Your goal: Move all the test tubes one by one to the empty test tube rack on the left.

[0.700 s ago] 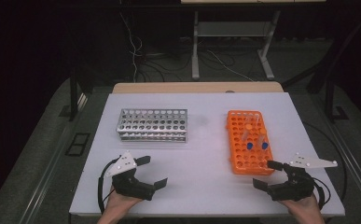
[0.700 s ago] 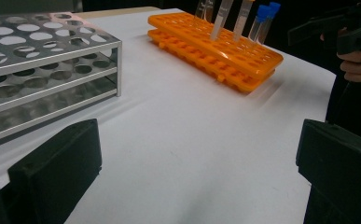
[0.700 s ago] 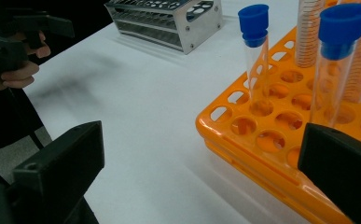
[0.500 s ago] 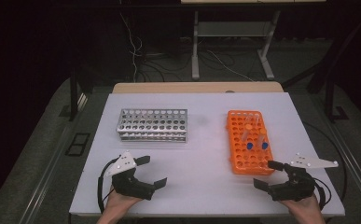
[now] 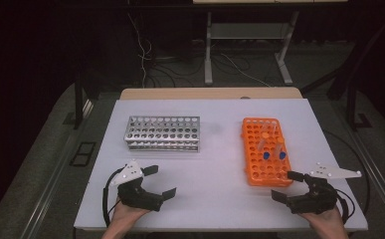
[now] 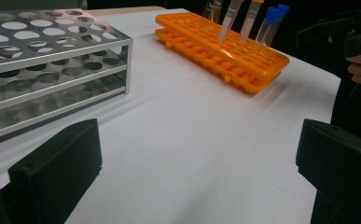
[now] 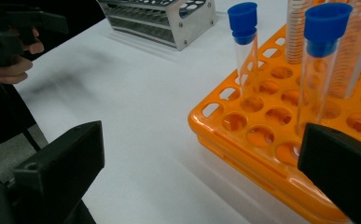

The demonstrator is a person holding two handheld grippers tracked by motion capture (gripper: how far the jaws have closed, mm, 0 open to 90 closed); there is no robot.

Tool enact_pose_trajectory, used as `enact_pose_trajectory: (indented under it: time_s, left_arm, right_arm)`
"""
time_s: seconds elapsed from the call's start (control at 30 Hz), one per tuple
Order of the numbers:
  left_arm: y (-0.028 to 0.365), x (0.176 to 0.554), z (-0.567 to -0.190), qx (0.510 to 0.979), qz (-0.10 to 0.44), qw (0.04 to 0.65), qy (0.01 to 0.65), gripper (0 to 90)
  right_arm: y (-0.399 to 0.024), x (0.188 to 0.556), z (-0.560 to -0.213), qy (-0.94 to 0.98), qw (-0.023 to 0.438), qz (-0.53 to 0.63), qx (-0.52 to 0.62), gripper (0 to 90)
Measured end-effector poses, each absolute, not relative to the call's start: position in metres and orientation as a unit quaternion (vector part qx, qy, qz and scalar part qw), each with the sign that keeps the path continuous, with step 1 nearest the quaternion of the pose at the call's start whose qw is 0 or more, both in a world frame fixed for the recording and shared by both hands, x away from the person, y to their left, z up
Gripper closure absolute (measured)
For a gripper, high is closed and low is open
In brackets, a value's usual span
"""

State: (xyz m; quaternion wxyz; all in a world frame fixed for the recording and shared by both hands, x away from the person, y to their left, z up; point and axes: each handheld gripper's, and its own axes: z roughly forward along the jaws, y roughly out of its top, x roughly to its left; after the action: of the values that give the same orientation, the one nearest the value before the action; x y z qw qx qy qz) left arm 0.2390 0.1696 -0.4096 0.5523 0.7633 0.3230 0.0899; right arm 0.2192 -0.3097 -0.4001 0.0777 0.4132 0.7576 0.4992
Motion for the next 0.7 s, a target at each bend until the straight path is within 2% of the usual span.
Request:
enact_pose_trajectory:
  time_s: [0.7]
  left_arm:
    - [0.171, 0.24, -0.411, 0.762, 0.088, 0.552, 0.327, 0.0]
  right_arm:
    - [-0.312, 0.24, -0.386, 0.789, 0.083, 0.452, 0.407, 0.1]
